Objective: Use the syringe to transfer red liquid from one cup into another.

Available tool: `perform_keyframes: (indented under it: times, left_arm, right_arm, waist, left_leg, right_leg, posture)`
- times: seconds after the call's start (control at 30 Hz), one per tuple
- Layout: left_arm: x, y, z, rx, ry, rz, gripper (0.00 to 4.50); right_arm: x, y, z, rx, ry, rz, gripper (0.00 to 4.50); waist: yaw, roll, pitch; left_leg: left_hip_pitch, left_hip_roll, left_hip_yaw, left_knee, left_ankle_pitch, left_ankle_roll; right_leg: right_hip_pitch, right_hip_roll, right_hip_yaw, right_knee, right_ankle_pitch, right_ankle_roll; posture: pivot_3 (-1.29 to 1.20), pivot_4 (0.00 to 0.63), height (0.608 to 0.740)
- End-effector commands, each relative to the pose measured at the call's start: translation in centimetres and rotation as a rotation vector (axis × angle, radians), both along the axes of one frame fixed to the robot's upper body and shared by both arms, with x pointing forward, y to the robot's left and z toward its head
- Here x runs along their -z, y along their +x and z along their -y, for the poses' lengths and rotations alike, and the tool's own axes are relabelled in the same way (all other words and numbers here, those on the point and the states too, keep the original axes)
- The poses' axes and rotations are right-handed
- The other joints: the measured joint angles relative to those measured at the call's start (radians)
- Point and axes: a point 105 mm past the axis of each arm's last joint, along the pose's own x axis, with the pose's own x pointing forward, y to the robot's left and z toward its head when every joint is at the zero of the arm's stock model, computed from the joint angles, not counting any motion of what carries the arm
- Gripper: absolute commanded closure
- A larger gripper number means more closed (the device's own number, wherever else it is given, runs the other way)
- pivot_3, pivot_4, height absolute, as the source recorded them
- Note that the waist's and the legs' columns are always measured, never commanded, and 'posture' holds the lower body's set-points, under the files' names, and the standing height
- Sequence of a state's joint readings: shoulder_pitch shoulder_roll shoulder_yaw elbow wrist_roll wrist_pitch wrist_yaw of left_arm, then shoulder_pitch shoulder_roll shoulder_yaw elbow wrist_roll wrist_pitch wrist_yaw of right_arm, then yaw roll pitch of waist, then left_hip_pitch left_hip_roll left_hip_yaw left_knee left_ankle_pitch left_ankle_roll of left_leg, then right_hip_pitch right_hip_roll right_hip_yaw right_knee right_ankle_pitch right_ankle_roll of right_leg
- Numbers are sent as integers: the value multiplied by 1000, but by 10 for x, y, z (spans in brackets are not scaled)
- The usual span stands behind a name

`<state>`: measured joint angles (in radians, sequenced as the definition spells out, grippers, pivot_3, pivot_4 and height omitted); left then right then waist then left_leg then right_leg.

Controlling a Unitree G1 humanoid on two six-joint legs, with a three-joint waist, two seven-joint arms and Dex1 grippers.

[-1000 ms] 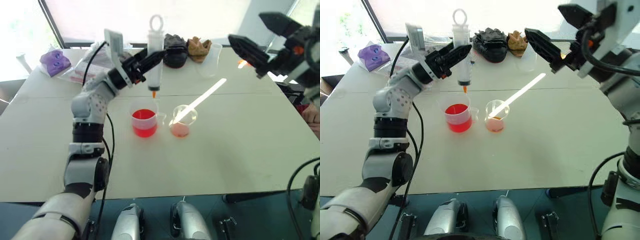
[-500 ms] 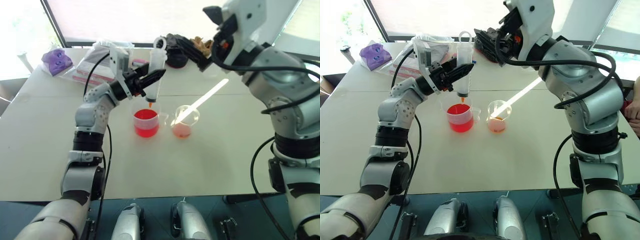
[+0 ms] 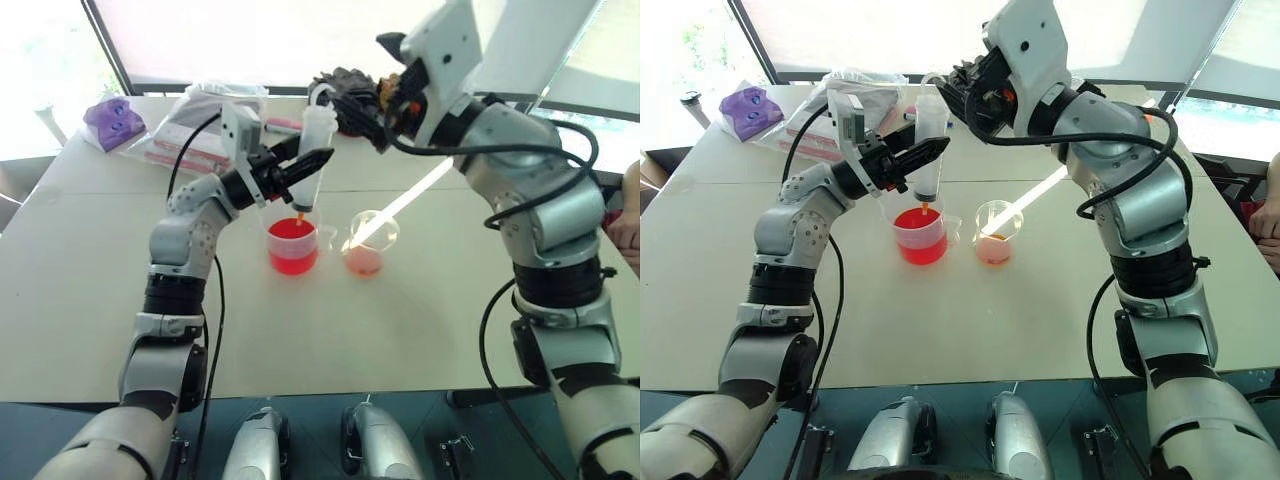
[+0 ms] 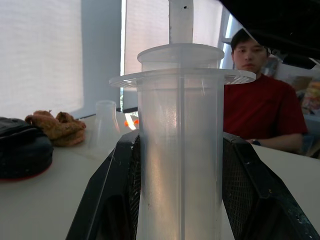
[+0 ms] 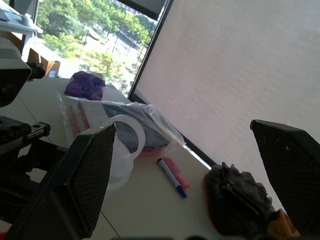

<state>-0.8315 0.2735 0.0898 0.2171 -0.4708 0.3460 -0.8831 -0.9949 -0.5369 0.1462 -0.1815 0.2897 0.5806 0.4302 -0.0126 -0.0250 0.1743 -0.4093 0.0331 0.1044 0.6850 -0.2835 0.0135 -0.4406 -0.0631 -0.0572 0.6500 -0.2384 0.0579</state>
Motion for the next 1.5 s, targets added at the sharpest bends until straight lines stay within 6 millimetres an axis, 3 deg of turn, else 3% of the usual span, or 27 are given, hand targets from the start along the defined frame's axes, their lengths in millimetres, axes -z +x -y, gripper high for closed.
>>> perform_keyframes:
  times: [0.03,0.3,0.87,0.97,1.2,1.5]
  left_arm:
    - [-11,-9,0,17,-15,45,2878]
    - [6,-15,3,25,44,43,2878]
    - [33,2,6,-9,71,23,2878]
    - [36,2,4,-14,71,12,2878]
    - [38,1,1,-19,64,2,2878]
    - [49,-4,-6,-27,86,-25,2878]
  right_arm:
    - [-4,2,1,8,-13,47,0]
    - [-2,11,-3,15,-53,70,0]
    - [5,5,-29,-43,-197,146,0]
    - [11,1,-34,-59,-234,155,779]
    - [13,-8,-43,-96,-253,174,4474]
    - [17,-16,-45,-128,-275,164,4474]
  waist:
    - [0,0,0]
    - [-1,0,0]
    - [-1,0,0]
    - [-1,0,0]
    - [0,0,0]
    - [-1,0,0]
  left_leg:
    - [0,0,0,0,0,0]
    - [0,0,0,0,0,0]
    - [0,0,0,0,0,0]
    - [0,0,0,0,0,0]
    - [0,0,0,0,0,0]
    - [0,0,0,0,0,0]
  right_leg:
    - [0,0,0,0,0,0]
    - [0,0,0,0,0,0]
    - [0,0,0,0,0,0]
    - [0,0,0,0,0,0]
    - [0,0,0,0,0,0]
    - [0,0,0,0,0,0]
  posture:
    - [0,150,740]
    - [0,150,740]
    - [0,150,740]
    - [0,150,740]
    - [0,150,740]
    - [0,150,740]
